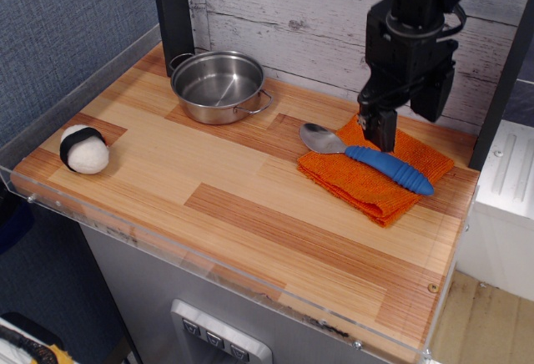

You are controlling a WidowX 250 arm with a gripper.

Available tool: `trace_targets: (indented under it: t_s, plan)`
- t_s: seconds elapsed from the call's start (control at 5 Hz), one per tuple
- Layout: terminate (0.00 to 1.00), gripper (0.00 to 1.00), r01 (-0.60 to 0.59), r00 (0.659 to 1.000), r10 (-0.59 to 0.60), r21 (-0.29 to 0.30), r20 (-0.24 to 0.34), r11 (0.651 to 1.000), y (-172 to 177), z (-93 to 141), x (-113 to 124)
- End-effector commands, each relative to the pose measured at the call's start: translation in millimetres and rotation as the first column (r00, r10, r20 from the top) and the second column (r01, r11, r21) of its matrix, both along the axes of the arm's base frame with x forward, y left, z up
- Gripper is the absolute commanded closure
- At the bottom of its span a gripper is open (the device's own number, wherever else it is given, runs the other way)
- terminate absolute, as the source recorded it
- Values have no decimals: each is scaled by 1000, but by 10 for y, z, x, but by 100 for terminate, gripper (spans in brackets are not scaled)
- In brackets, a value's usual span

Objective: Move the spatula right side to left

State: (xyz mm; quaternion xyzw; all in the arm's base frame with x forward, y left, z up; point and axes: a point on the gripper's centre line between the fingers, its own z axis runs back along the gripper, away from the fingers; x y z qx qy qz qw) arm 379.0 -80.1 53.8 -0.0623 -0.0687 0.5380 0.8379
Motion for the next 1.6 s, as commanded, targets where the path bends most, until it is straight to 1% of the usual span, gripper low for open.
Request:
trace_targets:
  t_s: [0.0, 0.2, 0.4, 0.8, 1.0, 1.2, 1.4]
  plan:
    - [0, 0, -17, 1000, 17, -10, -2, 1000, 111, 42, -56]
    - [0, 0, -26, 999, 26, -24, -22, 999, 155, -45, -142]
    - [0, 0, -16, 1000, 15, -34, -19, 999, 166, -123, -169]
    - [0, 0, 10, 1000, -11, -35, -30, 999, 142, -170, -139]
    - [0, 0, -1, 1000, 0, -28, -31, 1000, 159, -179, -155]
    - [0, 100, -20, 999, 19, -12, -31, 1000, 161, -191, -182]
    - [0, 100, -31, 999, 31, -3, -29, 1000, 171, -184, -194]
